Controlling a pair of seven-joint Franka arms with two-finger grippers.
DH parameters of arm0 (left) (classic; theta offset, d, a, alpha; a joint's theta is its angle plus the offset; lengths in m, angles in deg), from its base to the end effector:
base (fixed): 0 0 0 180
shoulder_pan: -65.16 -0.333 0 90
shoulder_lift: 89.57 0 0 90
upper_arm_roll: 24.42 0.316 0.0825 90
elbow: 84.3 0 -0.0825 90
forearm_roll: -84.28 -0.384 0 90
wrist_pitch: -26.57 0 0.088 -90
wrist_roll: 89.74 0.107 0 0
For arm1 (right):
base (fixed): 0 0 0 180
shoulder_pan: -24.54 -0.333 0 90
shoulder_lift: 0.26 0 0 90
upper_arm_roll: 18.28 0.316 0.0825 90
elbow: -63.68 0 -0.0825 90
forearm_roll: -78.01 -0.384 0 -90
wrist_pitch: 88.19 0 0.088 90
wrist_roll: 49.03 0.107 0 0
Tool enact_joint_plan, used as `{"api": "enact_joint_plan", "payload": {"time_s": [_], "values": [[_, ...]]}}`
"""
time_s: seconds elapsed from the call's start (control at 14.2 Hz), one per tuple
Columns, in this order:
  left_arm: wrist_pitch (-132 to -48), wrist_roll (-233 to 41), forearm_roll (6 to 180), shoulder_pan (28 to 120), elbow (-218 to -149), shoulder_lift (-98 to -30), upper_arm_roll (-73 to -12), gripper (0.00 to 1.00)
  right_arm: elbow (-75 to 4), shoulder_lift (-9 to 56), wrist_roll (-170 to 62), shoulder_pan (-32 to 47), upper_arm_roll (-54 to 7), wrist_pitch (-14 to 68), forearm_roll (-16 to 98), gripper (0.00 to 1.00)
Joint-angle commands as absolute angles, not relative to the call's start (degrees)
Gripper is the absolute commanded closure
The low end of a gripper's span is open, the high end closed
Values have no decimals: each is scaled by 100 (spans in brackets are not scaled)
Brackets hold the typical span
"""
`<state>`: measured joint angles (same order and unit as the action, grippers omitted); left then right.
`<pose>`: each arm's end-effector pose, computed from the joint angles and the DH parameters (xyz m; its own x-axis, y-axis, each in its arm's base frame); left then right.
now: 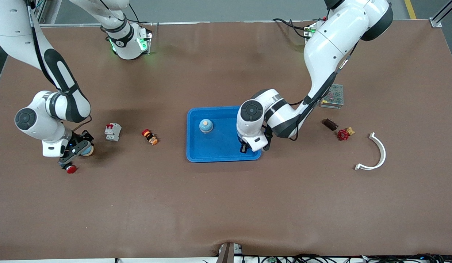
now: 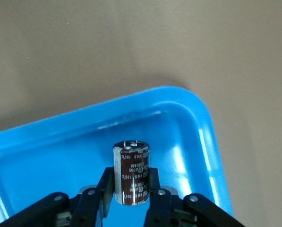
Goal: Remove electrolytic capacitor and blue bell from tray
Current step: 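Place the bell with the right gripper while the left gripper grasps a capacitor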
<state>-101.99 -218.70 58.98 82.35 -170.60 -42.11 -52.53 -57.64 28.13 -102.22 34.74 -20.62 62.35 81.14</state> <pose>0.5497 -0.4533 0.2150 0.2434 0.9697 -0.0206 0.9699 -0.2432 0.0134 0.5638 -0.1243 0.1763 0.7236 0.6896 -0.0296 0.6902 -0.7226 0.0387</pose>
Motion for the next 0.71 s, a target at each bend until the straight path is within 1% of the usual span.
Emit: {"api": "enact_joint_plan", "payload": {"time_s": [0.0,0.07,0.14,0.21,0.42,0.49,0.64], "values": [[-9877,-21588,5914,8221,-17043,-4658,-5220,100,-5884,2795,-10282,3623,-1916,6378,7933,67],[-9807,-21465,5906,8212,-17052,-4798,-5220,100,-5875,2795,-10273,3614,-1907,6360,7933,59],[-9589,-21281,5897,8212,-17061,-4948,-5202,100,-5875,2795,-10256,3588,-1907,6351,7933,33],[-9404,-21061,5879,8195,-17061,-5097,-5194,100,-5866,2787,-10247,3596,-1889,6342,7933,0],[-8956,-19948,5966,7836,-17078,-5484,-5228,100,-5849,2699,-10212,3614,-1837,6272,7933,0],[-8849,-19734,6002,7756,-17078,-5564,-5229,100,-5831,2612,-10203,3623,-1784,6124,7924,0],[-8822,-19592,6064,7467,-17122,-5661,-5237,100,-5587,2279,-10194,3579,-1714,5398,7698,0]]}}
